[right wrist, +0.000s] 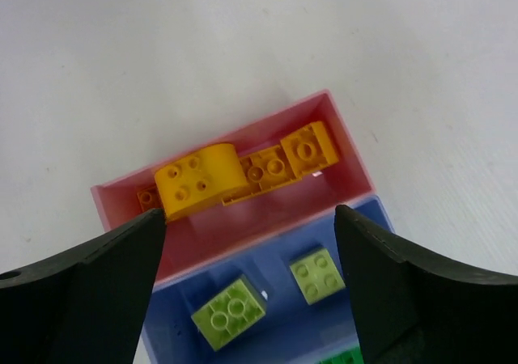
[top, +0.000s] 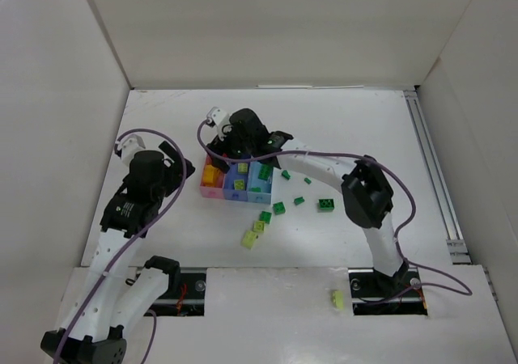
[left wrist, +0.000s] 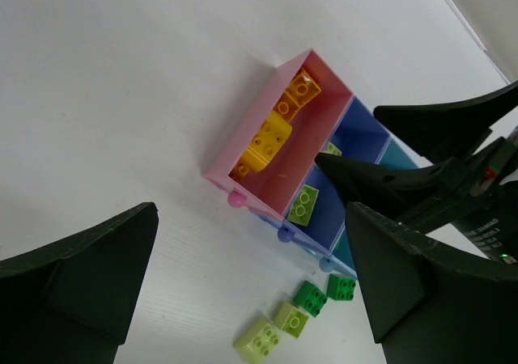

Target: Sort the legos into containers by color

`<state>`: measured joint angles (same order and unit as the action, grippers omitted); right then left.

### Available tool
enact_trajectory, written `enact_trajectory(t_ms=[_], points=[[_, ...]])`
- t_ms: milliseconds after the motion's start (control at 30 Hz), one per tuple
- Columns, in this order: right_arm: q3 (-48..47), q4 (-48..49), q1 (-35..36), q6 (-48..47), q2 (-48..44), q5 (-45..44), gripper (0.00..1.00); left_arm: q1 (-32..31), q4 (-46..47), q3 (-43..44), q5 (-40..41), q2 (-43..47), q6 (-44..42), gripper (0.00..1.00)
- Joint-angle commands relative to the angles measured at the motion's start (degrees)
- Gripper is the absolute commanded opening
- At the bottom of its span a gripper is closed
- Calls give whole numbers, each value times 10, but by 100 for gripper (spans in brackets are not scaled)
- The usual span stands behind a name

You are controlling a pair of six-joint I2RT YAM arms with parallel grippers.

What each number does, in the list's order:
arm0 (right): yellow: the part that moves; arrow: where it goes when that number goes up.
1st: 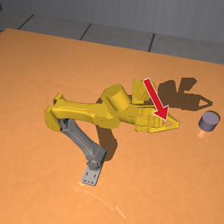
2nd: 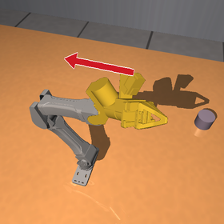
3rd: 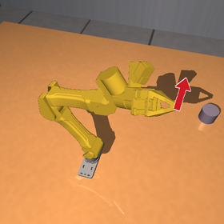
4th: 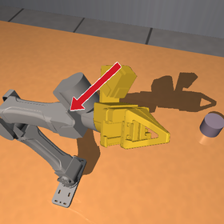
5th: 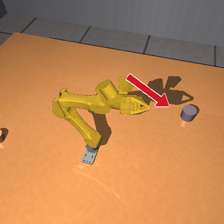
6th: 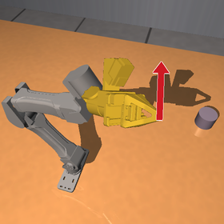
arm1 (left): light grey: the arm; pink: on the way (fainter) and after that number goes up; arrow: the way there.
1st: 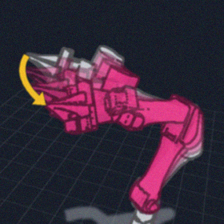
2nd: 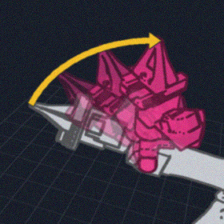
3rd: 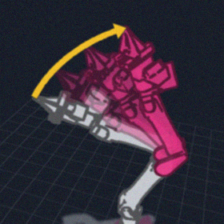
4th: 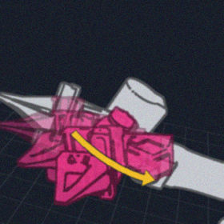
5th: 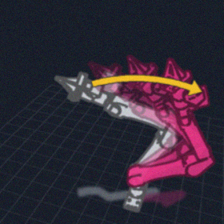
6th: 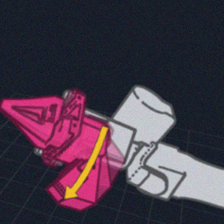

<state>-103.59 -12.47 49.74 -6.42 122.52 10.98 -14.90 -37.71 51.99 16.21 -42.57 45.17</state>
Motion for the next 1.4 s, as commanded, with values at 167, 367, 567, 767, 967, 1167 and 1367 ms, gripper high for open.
enact_trajectory(t_ms=[167,367,567,767,967,1167,1367], points=[[146,-11,-51,84,-214,-146,100,2,73,-8,-140,-1,-99,100],[287,-87,-189,170,-369,-150,100,-47,127,-38,-195,-15,-105,100],[372,-205,-230,217,-484,-249,100,-199,161,-31,-146,-86,-84,100],[446,-295,-146,205,-563,-166,100,-314,118,9,3,-153,-32,100],[488,-411,40,334,-543,-169,100,-314,135,-2,3,-154,-32,100],[554,-481,153,481,-571,-117,96,-314,122,-14,23,-159,-32,100],[578,-522,240,589,-564,-62,96,-314,134,-35,17,-164,-32,100]])
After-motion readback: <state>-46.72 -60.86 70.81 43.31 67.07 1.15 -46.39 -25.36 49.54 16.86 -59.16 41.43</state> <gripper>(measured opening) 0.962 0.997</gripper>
